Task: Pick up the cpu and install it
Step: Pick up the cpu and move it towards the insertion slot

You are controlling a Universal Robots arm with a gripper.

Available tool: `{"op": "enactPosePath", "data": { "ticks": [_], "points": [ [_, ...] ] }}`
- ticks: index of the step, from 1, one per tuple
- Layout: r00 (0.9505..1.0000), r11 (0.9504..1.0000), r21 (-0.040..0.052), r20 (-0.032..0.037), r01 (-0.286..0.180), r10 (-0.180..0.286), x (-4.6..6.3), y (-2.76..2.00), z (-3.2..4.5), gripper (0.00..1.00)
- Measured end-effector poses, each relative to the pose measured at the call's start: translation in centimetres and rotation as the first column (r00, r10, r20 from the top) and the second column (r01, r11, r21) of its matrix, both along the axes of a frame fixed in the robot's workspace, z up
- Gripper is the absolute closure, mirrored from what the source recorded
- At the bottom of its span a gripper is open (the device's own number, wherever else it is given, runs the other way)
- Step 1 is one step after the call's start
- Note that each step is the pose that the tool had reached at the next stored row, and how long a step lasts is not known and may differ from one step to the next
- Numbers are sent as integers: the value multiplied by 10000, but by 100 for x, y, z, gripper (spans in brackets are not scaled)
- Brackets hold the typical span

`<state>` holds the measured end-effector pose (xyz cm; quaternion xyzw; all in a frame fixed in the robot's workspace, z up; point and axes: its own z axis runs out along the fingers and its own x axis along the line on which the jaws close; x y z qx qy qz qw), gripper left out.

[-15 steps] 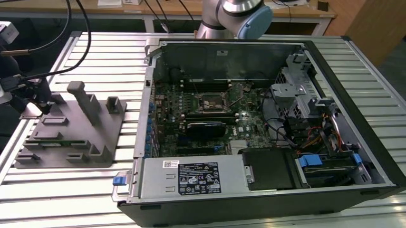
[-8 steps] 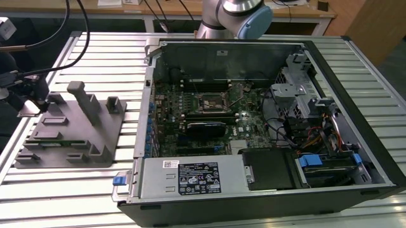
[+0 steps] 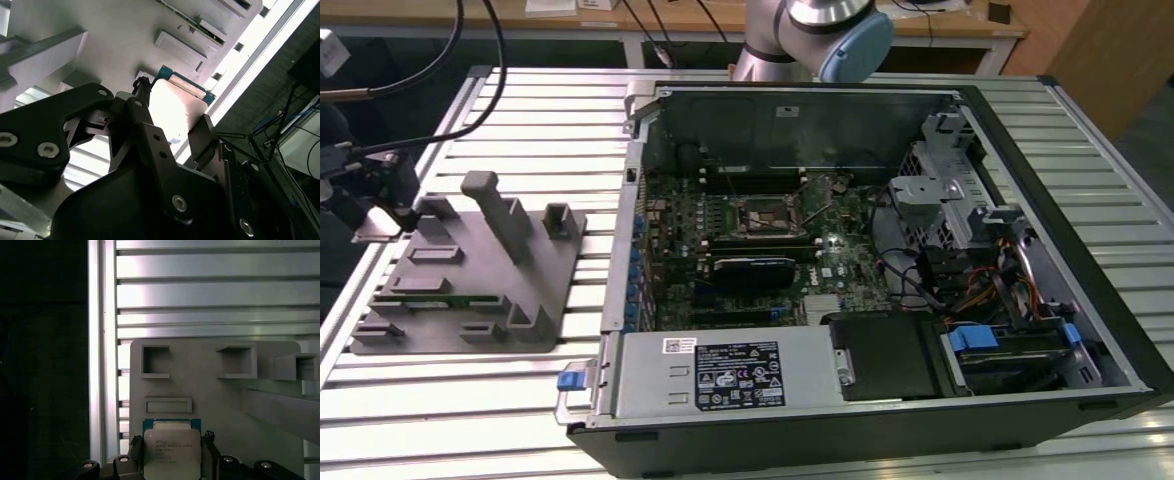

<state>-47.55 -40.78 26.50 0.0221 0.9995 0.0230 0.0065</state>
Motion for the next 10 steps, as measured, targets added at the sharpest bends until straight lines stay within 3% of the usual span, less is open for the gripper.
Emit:
{"op": "enactPosePath", "data": {
  "ticks": [10],
  "points": [
    [10000,10000,-1,-2,0,0,0,0,70,45]
  ]
}}
